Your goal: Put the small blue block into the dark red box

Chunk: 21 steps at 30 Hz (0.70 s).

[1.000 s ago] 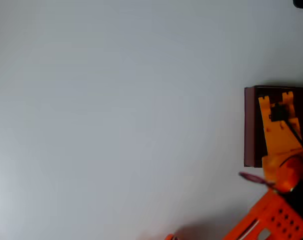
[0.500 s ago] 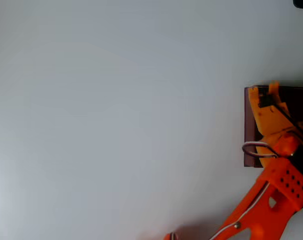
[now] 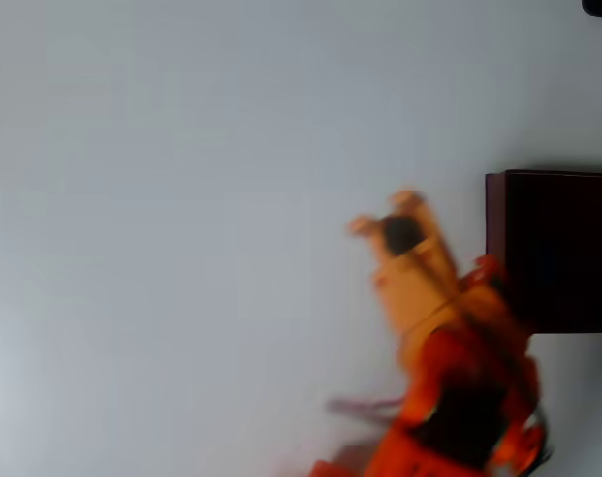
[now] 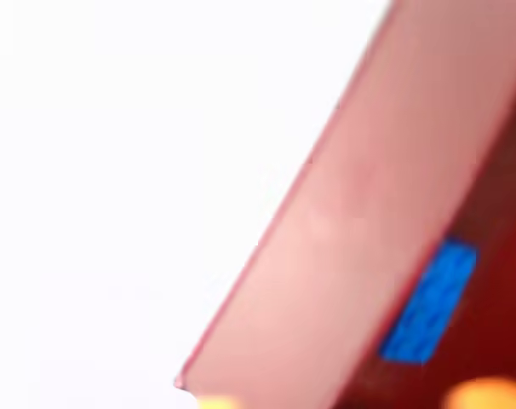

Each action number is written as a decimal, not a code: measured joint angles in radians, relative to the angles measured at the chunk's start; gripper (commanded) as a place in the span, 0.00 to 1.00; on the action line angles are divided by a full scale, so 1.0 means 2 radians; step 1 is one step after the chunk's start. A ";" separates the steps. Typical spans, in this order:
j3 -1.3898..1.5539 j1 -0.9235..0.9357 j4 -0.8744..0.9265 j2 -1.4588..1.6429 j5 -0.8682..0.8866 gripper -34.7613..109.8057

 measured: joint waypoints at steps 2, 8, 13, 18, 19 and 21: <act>0.051 -0.040 0.001 0.095 -0.023 0.25; 0.208 -0.198 0.030 0.409 -0.084 0.24; 0.269 -0.311 0.076 0.522 -0.143 0.24; 0.303 -0.391 0.088 0.537 -0.186 0.24; 0.306 -0.405 0.088 0.536 -0.196 0.24; 0.315 -0.429 0.088 0.535 -0.215 0.24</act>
